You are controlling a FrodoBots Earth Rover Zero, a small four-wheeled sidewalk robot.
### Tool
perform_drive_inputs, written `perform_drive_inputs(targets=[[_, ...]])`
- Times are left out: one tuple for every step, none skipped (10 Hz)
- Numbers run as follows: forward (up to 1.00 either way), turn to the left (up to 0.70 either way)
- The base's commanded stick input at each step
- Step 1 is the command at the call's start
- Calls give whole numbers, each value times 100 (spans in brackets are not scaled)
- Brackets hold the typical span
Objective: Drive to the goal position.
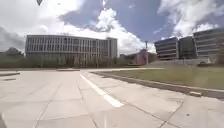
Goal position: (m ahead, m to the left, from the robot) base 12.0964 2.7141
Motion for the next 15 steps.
perform_drive_inputs(targets=[[70, 1], [70, 1], [70, 1], [70, 31], [70, 36], [70, 36], [70, 36], [70, 36], [70, 36], [70, 36], [70, 36], [70, 36], [70, 36], [70, 36], [70, 36]])
